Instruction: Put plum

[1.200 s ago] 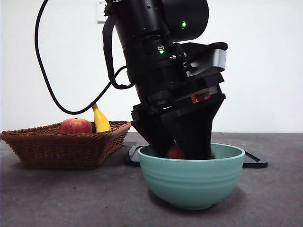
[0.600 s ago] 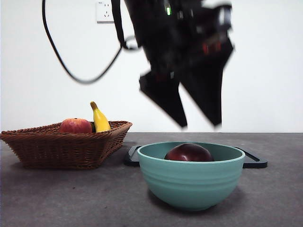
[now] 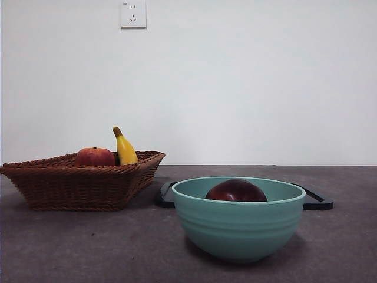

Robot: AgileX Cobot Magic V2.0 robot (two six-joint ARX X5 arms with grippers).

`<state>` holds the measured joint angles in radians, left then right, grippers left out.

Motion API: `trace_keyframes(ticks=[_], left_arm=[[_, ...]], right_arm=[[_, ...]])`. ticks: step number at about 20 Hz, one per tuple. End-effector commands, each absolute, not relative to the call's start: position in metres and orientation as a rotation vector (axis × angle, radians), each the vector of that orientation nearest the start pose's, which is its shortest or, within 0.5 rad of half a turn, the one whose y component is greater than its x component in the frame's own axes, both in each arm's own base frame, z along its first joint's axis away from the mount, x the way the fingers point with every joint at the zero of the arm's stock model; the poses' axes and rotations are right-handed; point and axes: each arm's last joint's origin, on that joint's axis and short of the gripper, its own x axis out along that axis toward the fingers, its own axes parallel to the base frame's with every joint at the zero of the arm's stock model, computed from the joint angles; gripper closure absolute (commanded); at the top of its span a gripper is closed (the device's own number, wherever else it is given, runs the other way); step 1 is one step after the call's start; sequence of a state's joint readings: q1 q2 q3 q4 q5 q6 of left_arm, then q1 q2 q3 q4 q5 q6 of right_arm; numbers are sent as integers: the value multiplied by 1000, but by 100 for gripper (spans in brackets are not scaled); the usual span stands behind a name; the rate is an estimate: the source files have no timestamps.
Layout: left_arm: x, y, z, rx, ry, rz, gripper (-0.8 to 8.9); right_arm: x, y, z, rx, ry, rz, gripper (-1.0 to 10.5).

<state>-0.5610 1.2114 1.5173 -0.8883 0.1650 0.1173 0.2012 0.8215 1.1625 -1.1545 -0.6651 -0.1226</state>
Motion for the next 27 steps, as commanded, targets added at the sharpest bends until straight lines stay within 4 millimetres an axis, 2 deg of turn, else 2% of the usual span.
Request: trace_keyframes(ticks=[1,5,9,12,15,18,24,27], left_arm=[[167,-99,432,184,529,-732,430],[128,-71,402,116,543,-754,430],[97,-61,355,23,628,-908,434],[83,-57,331,-19,699,-993,440],[73,-53,328,-16,731,-999,440],[71,-52,329,-16,711,-1001,440],[72,-52,330,-15,704,-1002,440],[72,-52,330,-14,700,-1002,440]], right_arm=[[109,40,374,80,751,849,485],[109,40,374,79,751,848,485],[109,40,374,79,752,848,485],[109,40,373,81,758,848,485],[109,42,367,85,784,854,485],[113,44,351,99,845,859,485],[135,54,291,228,942,810,506],[149,64,263,227,980,741,525]])
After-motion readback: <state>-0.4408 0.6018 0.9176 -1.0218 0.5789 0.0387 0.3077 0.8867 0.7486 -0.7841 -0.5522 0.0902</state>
